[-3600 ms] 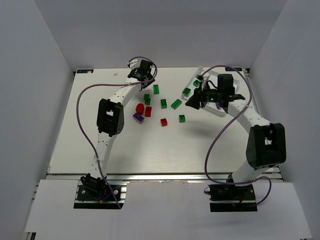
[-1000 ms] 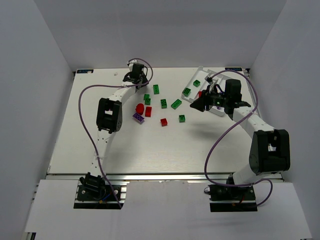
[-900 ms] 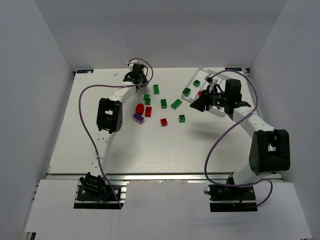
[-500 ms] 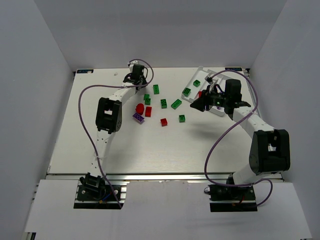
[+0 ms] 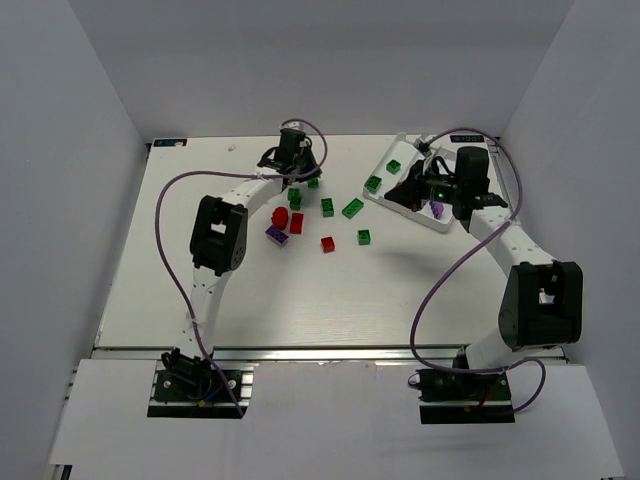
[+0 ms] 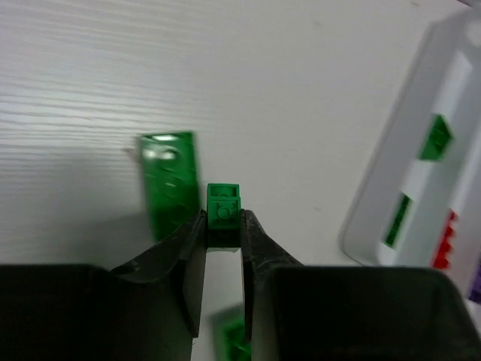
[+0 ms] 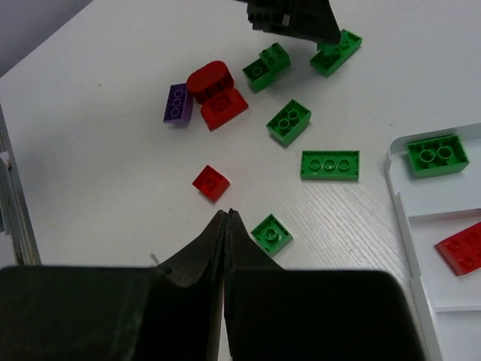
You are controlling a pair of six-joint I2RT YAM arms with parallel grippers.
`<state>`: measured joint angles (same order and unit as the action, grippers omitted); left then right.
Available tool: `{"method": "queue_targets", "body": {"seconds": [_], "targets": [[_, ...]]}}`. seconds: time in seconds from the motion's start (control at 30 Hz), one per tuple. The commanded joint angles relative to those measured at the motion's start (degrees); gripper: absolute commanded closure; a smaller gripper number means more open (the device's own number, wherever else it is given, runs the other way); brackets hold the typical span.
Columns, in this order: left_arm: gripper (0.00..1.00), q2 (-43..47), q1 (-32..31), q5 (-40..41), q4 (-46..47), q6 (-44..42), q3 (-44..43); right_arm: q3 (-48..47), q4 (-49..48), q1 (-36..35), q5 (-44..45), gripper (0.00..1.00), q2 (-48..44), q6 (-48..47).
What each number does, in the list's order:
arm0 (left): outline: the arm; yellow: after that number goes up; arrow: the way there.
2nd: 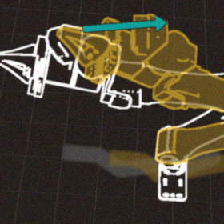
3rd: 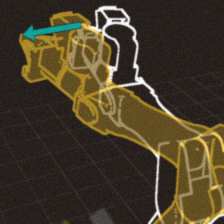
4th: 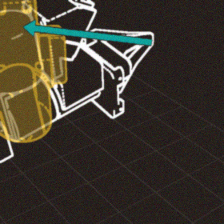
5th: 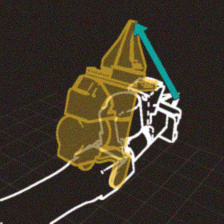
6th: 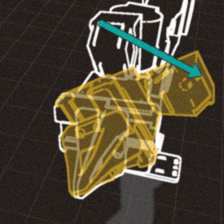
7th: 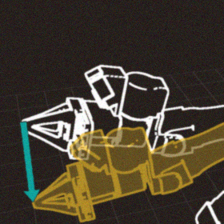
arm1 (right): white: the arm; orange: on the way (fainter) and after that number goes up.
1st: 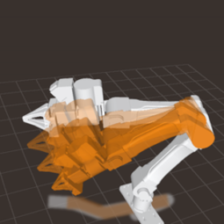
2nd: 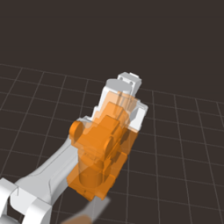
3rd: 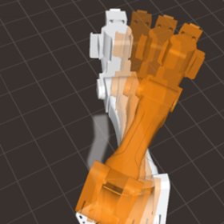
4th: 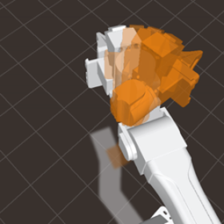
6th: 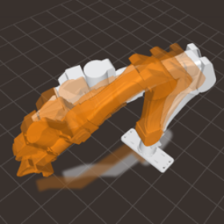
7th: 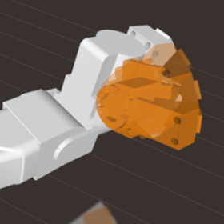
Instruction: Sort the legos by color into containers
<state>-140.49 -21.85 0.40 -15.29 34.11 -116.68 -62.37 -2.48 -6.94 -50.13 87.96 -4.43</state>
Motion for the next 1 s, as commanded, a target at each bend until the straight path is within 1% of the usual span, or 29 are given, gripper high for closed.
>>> {"method": "queue_targets", "body": {"seconds": [0.0, 0.07, 0.2, 0.37, 0.4, 0.5, 0.53, 0.67, 0.83, 0.97], "targets": [[1.00, 8.47, -3.90, -6.81, 5.26, 1.75, 1.98, -3.90, 0.55, 1.49, -0.94, 1.00, -3.06, 0.56], [1.00, 9.09, -5.83, -8.39, 7.10, 2.54, 2.69, -4.69, 1.16, 2.54, -1.02, 1.00, -3.58, 0.65], [1.00, 7.69, -9.17, -11.12, 8.78, 4.03, 1.03, -5.13, 2.13, 4.39, -0.94, 1.00, -4.29, 0.73], [1.00, 3.21, -12.42, -11.31, 9.66, 5.88, -2.49, -4.52, 2.39, 5.97, -0.94, 1.00, -5.52, 0.21], [1.00, 2.50, -12.78, -11.04, 9.75, 6.58, -3.11, -4.52, 4.48, 6.15, -1.02, 1.00, -5.70, 0.03], [0.98, -0.65, -13.92, -8.94, 9.93, 7.72, -6.53, -4.17, 5.55, 6.32, -1.02, 1.00, -6.22, -0.49], [0.96, -1.45, -14.27, -8.15, 10.10, 7.99, -8.63, -3.90, 5.64, 6.32, -1.11, 1.00, -6.40, -0.50], [0.95, -5.67, -15.16, -3.84, 10.02, 10.01, -14.08, -3.64, 6.26, 6.32, -1.37, 1.00, -6.58, -0.58], [0.93, -9.10, -15.33, 0.11, 11.86, 12.30, -16.21, -3.72, 6.61, 6.32, -1.73, 0.99, -6.58, -0.76], [0.86, -11.82, -15.42, 1.18, 11.69, 13.53, -18.31, -3.72, 6.26, 6.32, -2.25, 0.97, -6.49, -0.32]]}}
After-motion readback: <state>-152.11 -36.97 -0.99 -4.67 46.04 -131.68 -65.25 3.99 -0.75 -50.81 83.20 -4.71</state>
